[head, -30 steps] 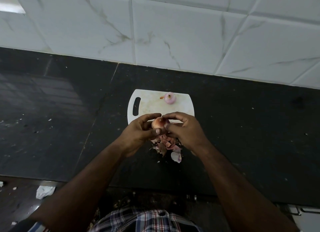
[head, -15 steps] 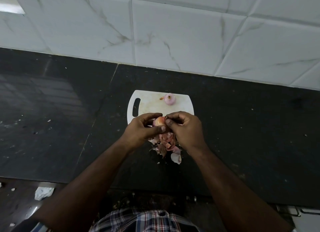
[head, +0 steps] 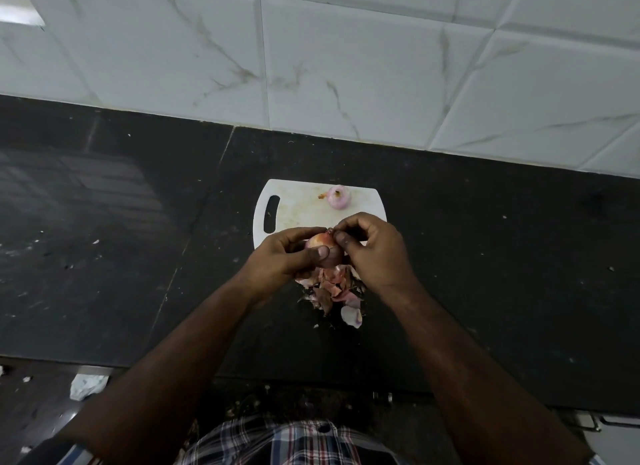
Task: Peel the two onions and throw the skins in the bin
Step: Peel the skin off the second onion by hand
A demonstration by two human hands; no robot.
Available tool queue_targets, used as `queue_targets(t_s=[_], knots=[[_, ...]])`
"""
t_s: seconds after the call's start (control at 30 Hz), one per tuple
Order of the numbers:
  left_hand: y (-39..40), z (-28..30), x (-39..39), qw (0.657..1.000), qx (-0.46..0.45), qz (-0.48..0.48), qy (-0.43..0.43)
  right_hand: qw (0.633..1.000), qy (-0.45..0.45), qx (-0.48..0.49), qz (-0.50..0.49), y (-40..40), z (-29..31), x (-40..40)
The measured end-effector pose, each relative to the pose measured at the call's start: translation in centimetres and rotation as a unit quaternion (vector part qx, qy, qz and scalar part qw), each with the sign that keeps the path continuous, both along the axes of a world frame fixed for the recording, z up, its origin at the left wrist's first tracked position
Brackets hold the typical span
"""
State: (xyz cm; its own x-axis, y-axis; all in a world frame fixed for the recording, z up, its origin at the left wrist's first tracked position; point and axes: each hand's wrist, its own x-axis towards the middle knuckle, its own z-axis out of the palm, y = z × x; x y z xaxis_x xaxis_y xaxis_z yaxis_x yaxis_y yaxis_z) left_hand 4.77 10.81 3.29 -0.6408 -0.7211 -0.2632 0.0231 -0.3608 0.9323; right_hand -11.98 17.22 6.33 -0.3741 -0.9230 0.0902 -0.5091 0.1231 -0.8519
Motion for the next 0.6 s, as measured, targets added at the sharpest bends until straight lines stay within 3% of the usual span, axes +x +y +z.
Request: queue_targets(t_s=[0.07,0.17,0.27,0.37,0.6], knots=[[0.1,0.0,0.1,1.0,0.009,0.001,-0.003,1.0,-0.023,-0.021,-0.002,0.6,0.1,-0.1],[0.2,0.1,0.3,0.999,0.033,-0.016,0.011,0.995,0.024,-0.041,0.091,1.3,0.4,-0.5],[0.3,0.0,0.1,0.996,0.071,-0.023,0.04,0.984,0.077,0.002,0.163,0.9,0.4,-1.3],[0.3,0.1,-0.4,0.995,0.085,-0.011,0.045,0.983,0.125,-0.032,0.131,0.5,0.0,-1.3],[0.2,0.0,-0.8,0.995,0.084,-0.013,0.053,0.991,0.115,-0.051,0.04,0.3,0.0,-0.1]])
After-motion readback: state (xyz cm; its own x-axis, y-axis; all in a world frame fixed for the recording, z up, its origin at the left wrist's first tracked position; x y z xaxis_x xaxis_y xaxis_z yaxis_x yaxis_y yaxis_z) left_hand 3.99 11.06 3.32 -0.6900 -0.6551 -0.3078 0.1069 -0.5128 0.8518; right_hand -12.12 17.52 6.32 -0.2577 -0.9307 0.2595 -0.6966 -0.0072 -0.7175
